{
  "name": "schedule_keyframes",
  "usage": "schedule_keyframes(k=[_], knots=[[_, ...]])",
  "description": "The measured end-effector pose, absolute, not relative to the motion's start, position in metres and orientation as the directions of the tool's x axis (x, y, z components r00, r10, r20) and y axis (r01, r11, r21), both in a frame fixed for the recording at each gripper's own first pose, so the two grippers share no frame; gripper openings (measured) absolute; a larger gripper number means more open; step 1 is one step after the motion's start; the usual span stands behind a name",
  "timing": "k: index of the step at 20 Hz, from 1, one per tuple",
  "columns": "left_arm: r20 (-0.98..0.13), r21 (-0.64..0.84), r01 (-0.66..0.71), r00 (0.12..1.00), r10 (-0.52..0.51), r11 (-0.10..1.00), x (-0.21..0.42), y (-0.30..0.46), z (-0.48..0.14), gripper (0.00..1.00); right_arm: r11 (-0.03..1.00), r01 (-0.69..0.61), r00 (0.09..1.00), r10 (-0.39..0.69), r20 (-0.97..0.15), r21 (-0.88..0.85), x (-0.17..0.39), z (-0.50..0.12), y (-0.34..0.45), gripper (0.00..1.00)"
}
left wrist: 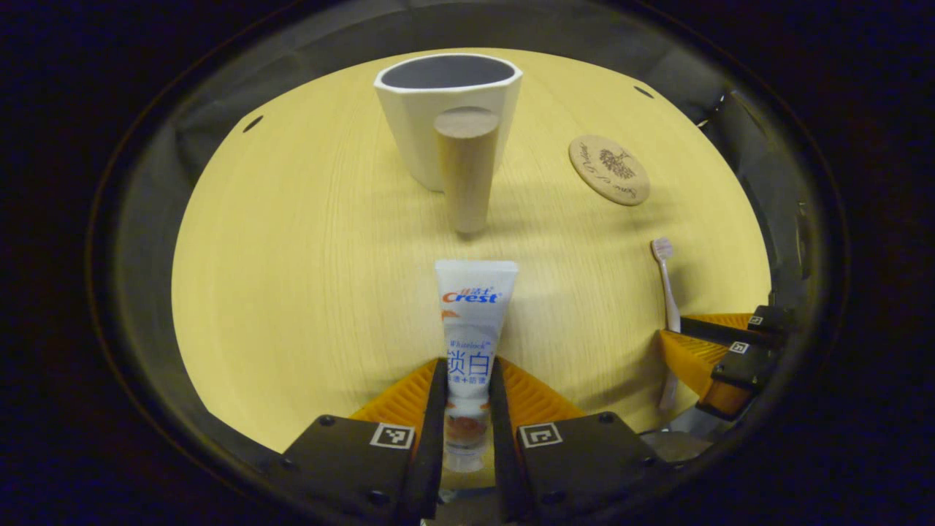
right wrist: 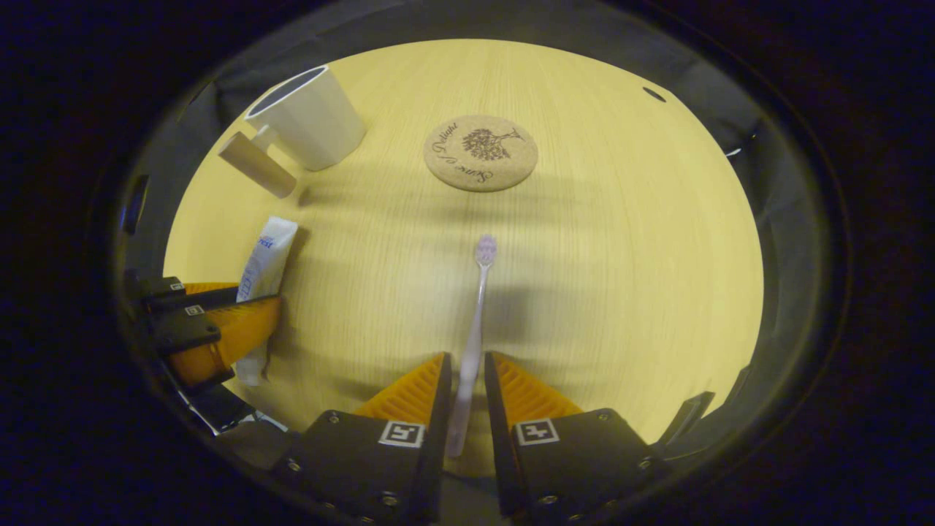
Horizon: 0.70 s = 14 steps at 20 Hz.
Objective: Put the toothbrush and toothpaste on the desktop into the cup, then pick up the cup and place it on the coaster on the desktop.
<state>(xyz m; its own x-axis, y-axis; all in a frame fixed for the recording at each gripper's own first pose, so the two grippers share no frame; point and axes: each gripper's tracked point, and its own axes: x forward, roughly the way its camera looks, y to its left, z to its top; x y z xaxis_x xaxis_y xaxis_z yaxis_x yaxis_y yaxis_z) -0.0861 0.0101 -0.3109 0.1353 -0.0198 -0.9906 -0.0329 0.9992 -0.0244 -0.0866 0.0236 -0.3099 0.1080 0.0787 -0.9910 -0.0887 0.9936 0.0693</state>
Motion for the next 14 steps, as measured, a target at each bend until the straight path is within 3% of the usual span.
schedule_keyframes(k=[1,3,8,9,14], knots=[[-0.99,-0.019,-0.031,0.139,-0.015,0.999,-0.085,0.012,-0.311,0.37,0.993,-0.092,0.091,0.087,-0.992,0.078,-0.091,-0.313,0.022,0.11],[-0.988,-0.029,-0.033,0.15,-0.024,0.999,-0.084,0.01,-0.31,0.3,0.991,-0.082,0.093,0.109,-0.99,0.101,-0.089,-0.316,0.022,0.12],[-0.979,-0.044,-0.041,0.202,-0.035,0.998,-0.085,0.012,-0.308,0.3,0.989,-0.051,0.134,0.144,-0.98,0.138,-0.088,-0.314,0.02,0.06],[-0.975,-0.049,-0.043,0.22,-0.039,0.998,-0.081,0.011,-0.308,0.22,0.989,-0.055,0.155,0.145,-0.977,0.138,-0.085,-0.316,0.019,0.05],[-0.96,-0.062,-0.088,0.277,-0.035,0.994,-0.079,0.016,-0.303,0.22,0.982,-0.076,0.221,0.184,-0.958,0.171,-0.079,-0.309,0.02,0.04]])
